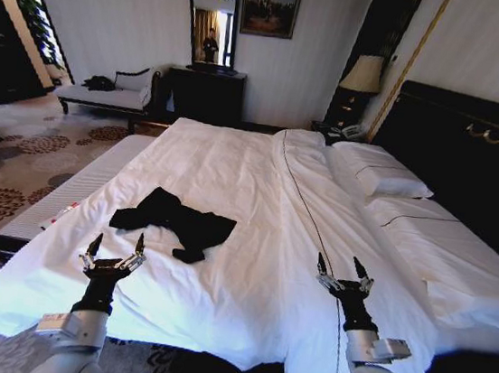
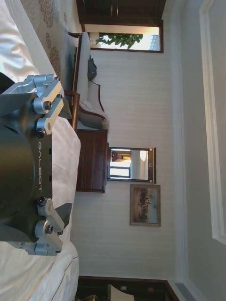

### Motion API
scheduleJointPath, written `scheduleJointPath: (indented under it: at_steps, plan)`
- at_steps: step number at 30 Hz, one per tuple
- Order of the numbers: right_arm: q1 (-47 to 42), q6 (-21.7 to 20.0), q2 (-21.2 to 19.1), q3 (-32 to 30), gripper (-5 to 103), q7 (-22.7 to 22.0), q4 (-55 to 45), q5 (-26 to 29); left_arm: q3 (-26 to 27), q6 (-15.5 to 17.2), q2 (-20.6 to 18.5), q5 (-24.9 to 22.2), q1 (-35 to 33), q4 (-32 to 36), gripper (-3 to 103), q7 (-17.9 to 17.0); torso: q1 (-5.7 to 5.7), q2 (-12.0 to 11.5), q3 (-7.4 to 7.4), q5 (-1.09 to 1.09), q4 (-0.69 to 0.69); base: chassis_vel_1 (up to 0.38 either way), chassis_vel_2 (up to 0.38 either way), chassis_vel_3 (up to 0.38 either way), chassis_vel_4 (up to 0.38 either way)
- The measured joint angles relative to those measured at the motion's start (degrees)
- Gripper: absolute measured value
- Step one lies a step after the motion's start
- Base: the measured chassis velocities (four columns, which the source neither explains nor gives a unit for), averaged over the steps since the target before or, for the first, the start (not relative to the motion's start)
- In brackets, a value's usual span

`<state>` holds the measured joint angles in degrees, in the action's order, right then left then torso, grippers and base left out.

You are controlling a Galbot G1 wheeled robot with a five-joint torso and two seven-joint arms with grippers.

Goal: Fold the clothes on the bed.

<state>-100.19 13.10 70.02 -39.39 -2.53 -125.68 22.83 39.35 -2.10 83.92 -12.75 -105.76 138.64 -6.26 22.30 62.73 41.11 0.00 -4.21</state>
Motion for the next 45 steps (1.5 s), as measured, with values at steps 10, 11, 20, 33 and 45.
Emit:
scheduleJointPath:
  at_steps: [10,11,20,33,45]
  plan:
    - [-0.04,0.45,0.1,-0.21,100,0.0,0.1,-0.19,0.02,-0.17,0.2,0.13,-0.12,0.12,100,0.0,0.0,0.0,0.0,0.0,0.0,0.0,0.0,0.0,0.0]
    - [-0.04,0.48,0.13,-0.21,100,0.0,0.12,-0.25,0.02,-0.2,0.21,0.14,-0.13,0.11,100,0.0,0.0,0.0,0.0,0.0,0.0,-0.02,0.054,0.013,-0.039]
    - [-0.02,0.67,0.24,-0.22,100,0.0,0.31,-0.35,0.03,-0.39,0.31,0.22,-0.18,0.09,100,-0.01,0.0,0.0,0.0,0.0,0.0,-0.011,0.065,0.009,-0.068]
    - [0.12,0.7,0.29,-0.24,100,0.05,0.58,-0.41,0.07,-0.44,0.34,0.21,-0.09,-0.03,100,-0.01,0.0,0.0,0.0,0.0,0.0,0.0,0.082,0.001,-0.071]
    - [0.34,0.77,0.25,-0.17,100,0.09,0.84,-0.51,0.11,-0.46,0.52,0.21,-0.14,-0.1,100,-0.06,0.0,0.0,0.0,0.0,0.0,0.007,0.088,-0.018,-0.09]
